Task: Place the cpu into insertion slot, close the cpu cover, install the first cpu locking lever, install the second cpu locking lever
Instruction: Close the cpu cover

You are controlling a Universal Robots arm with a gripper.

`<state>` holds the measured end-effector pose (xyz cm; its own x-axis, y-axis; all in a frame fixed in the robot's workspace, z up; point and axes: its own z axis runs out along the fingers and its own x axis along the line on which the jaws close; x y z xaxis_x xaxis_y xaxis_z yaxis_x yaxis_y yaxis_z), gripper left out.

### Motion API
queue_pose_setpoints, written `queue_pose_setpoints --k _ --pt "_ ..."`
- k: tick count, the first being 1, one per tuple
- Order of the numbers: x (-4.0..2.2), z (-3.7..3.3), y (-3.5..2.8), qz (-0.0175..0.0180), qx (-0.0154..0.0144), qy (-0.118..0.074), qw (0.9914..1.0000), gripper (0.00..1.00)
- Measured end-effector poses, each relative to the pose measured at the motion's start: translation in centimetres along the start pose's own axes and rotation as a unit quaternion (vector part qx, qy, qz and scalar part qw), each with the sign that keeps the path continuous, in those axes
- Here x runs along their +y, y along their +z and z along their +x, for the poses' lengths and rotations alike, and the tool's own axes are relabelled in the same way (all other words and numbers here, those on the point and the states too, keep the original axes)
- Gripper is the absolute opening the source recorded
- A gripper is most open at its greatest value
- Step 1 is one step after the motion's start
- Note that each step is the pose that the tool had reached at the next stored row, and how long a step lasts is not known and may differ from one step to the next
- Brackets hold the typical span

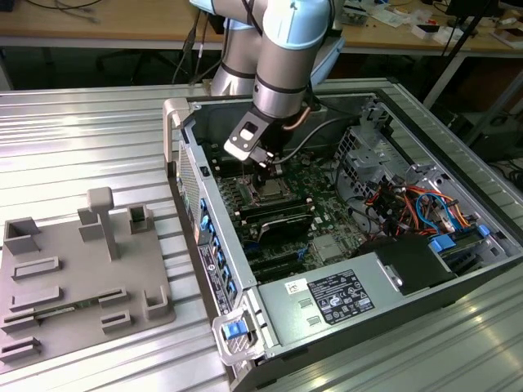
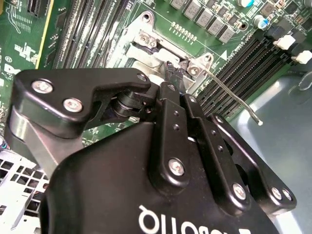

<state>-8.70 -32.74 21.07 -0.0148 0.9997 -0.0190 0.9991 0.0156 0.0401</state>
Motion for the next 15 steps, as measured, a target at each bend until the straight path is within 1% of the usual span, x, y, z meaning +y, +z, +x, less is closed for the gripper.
queue_pose_setpoints --k 6,9,11,12,15 --pt "-0.01 0.0 0.24 0.0 0.0 0.0 1.0 0.11" --pt "-0.01 0.0 0.24 0.0 -0.0001 0.0 1.0 0.11" --pt "0.0 0.01 0.19 0.0 -0.0005 0.0 1.0 0.11" --pt "0.0 0.0 0.09 0.0 -0.001 0.0 1.0 0.11" --pt "0.01 0.0 -0.17 0.0 -0.0013 0.0 1.0 0.11"
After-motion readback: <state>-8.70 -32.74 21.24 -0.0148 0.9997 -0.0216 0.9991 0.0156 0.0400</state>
